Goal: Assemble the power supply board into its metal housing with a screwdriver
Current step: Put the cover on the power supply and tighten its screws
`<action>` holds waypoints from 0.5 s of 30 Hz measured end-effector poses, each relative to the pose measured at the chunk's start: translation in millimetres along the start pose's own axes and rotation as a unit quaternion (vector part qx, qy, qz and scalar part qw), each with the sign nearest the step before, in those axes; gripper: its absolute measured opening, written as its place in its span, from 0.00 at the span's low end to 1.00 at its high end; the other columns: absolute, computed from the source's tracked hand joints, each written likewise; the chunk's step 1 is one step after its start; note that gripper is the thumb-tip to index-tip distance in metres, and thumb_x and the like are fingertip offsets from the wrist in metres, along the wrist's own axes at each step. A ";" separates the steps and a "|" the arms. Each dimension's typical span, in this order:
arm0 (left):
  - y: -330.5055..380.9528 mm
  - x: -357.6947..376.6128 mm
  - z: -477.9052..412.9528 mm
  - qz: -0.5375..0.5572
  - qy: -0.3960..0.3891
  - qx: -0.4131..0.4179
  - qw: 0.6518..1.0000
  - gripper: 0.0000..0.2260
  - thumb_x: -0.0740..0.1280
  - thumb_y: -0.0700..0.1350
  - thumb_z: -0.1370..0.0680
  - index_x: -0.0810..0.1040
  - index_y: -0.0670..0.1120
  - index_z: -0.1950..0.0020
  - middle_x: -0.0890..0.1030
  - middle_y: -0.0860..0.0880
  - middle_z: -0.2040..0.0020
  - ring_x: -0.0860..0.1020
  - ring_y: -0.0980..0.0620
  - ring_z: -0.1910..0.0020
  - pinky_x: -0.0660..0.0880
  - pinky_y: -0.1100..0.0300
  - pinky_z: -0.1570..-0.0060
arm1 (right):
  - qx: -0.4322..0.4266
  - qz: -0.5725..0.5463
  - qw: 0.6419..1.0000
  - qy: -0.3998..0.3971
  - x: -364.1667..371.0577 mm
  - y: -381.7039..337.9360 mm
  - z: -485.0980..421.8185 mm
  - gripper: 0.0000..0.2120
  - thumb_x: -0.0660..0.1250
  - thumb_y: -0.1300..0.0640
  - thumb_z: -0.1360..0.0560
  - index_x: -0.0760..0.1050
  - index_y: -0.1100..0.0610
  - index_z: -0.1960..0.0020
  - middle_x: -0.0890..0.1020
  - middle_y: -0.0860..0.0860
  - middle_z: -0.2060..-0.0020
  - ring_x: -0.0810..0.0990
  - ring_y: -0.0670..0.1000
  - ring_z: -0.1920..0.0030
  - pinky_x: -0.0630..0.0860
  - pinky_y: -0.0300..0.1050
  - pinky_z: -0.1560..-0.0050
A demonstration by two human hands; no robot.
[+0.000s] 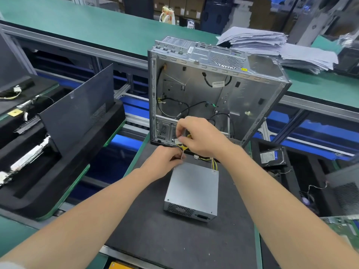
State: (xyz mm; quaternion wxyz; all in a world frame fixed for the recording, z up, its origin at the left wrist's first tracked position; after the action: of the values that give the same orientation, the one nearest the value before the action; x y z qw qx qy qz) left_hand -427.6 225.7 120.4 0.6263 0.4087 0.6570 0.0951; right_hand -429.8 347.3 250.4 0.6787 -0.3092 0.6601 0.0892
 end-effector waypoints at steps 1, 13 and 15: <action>0.1 -1.1 -0.3 0.006 -0.002 0.004 1.000 0.11 0.74 0.43 0.23 0.77 0.59 0.55 0.77 0.65 0.65 0.77 0.70 0.59 0.68 0.74 0.59 | -0.024 -0.008 1.000 -0.019 0.1 0.4 1.7 0.04 0.70 0.59 0.22 0.80 0.51 0.48 0.82 0.45 0.51 0.78 0.49 0.50 0.76 0.47 0.50; -6.7 0.8 0.7 0.051 0.005 -0.028 0.998 0.08 0.75 0.42 0.24 0.86 0.51 0.46 0.82 0.65 0.59 0.80 0.71 0.54 0.71 0.78 0.53 | 0.150 0.020 0.981 0.124 16.3 27.3 9.7 0.20 0.68 0.41 0.19 0.75 0.58 0.59 0.78 0.53 0.67 0.77 0.59 0.59 0.64 0.47 0.66; -4.4 -0.1 1.0 0.038 0.002 -0.013 0.999 0.08 0.75 0.42 0.23 0.85 0.50 0.46 0.80 0.67 0.59 0.79 0.72 0.55 0.71 0.78 0.53 | 0.134 0.049 0.982 0.120 13.2 26.3 10.1 0.21 0.67 0.40 0.20 0.76 0.55 0.61 0.76 0.50 0.69 0.77 0.57 0.61 0.64 0.46 0.67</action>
State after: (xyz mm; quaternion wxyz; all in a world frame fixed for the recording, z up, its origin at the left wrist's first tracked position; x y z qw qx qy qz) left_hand -428.6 222.4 117.5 0.6259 0.4255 0.6410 0.1282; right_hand -433.8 369.8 229.2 0.6247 -0.1914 0.7570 -0.0050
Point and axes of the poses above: each hand's wrist, its own z-axis away from the middle knuckle, its own x-axis out of the palm, y = z × x, the point moved 5 cm from there along -z, towards the middle knuckle
